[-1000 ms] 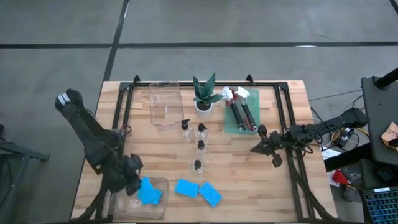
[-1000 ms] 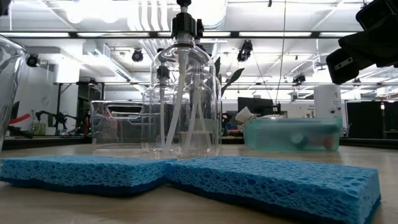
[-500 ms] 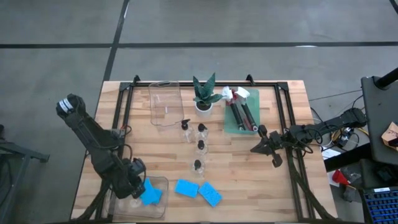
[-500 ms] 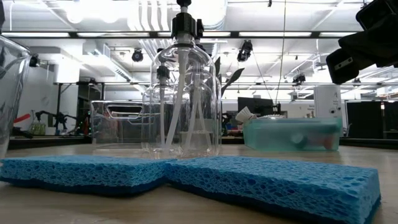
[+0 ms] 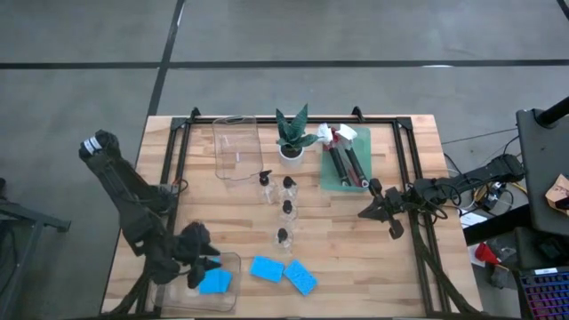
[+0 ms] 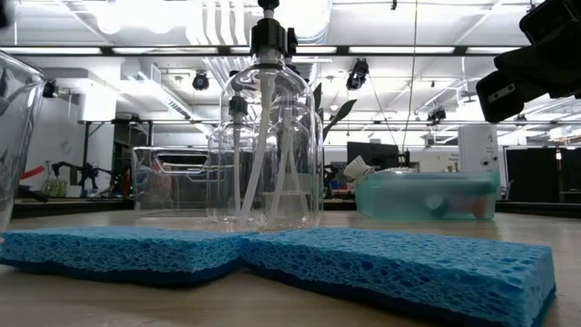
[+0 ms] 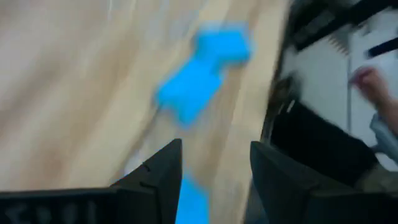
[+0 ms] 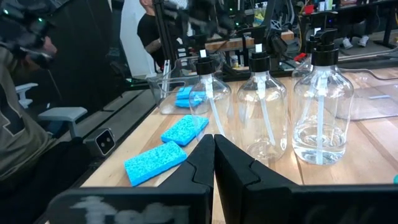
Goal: Pick & Place Kitchen Sink Supplies
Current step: Put the blue sponge into the bottom transparent bin
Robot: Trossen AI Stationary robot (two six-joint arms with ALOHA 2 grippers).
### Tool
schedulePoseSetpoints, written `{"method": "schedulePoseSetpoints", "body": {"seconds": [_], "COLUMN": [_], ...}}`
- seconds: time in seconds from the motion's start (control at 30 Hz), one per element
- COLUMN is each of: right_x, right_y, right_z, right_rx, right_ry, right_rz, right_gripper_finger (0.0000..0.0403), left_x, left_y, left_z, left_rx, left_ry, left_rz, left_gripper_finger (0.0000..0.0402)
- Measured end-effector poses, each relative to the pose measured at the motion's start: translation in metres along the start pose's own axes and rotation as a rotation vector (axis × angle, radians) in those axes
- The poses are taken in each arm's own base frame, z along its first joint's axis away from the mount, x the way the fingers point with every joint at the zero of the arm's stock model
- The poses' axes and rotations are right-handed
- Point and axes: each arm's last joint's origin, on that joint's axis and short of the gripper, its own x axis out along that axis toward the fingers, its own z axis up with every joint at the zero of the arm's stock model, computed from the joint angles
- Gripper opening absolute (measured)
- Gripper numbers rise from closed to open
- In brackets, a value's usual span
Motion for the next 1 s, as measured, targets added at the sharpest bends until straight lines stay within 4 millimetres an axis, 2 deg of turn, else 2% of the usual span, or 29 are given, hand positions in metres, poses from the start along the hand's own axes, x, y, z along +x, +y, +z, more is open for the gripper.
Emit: {"method": "schedulePoseSetpoints", "body": {"seconds": [0.13,0.27,0.57,0.73,0.87,1.0], "right_x": [0.000,0.000,0.000,0.000,0.000,0.000], "right_y": [0.000,0.000,0.000,0.000,0.000,0.000], "right_z": [0.000,0.000,0.000,0.000,0.000,0.000], "right_rx": [0.000,0.000,0.000,0.000,0.000,0.000], "right_ry": [0.000,0.000,0.000,0.000,0.000,0.000], "right_rz": [0.000,0.000,0.000,0.000,0.000,0.000], "right_gripper_finger": [0.0008,0.0008,0.0008,0.0008,0.0008,0.0008], "left_x": [-0.003,0.009,0.066,0.096,0.122,0.148], "left_y": [-0.026,-0.050,-0.084,-0.102,-0.107,-0.112], "left_z": [0.014,0.021,0.028,0.037,0.030,0.022], "left_rx": [0.329,0.585,0.857,0.926,0.987,0.992], "left_ry": [-0.201,-0.290,-0.283,-0.199,-0.090,0.007], "left_rz": [-0.050,-0.080,0.080,0.157,0.236,0.230], "left_gripper_finger": [0.0178,0.0172,0.0152,0.0137,0.0128,0.0126]}}
